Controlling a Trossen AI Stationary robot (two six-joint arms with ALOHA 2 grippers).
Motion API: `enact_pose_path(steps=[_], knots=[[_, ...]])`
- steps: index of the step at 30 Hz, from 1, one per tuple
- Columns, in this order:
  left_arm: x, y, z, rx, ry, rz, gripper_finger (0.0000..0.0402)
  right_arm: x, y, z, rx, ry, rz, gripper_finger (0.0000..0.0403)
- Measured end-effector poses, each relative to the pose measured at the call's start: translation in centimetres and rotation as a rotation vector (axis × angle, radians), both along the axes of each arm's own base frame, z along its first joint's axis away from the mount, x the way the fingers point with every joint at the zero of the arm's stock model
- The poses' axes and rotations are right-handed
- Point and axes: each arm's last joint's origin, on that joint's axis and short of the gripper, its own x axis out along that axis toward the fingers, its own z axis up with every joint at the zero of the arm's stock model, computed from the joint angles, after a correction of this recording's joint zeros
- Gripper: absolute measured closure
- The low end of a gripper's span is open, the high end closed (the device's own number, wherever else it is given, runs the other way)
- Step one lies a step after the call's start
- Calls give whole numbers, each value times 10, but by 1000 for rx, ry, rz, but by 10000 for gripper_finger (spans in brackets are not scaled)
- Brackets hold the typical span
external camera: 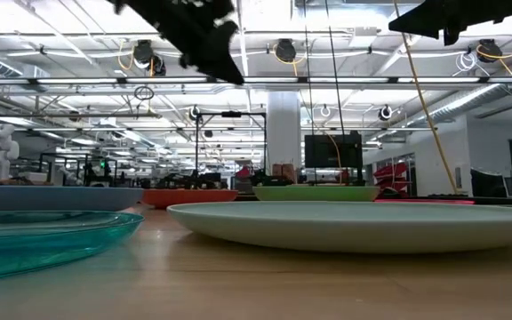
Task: Stack plastic plates
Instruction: Stack the green plate on the light blue plate
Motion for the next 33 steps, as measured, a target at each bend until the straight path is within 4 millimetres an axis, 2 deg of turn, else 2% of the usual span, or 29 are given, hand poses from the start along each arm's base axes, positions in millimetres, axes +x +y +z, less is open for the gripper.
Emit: enact_pose_path(steps=[7, 12, 15, 19, 24, 33], knots=[[53, 18, -29, 28, 195, -224, 360, 0, 0, 0, 0, -2, 2, 403], [77, 29, -50, 30, 280, -288, 360, 0, 0, 0, 0, -2, 2, 403], [87, 36, -56, 8, 281, -309, 360, 0, 0, 0, -1, -1, 2, 403], [96, 45, -61, -9, 278, -306, 360, 0, 0, 0, -2, -1, 3, 403], [100, 54, -58, -19, 257, -280, 360, 0, 0, 0, -2, -1, 3, 403], [99, 55, -59, -42, 253, -293, 360, 0, 0, 0, -2, -1, 3, 403]])
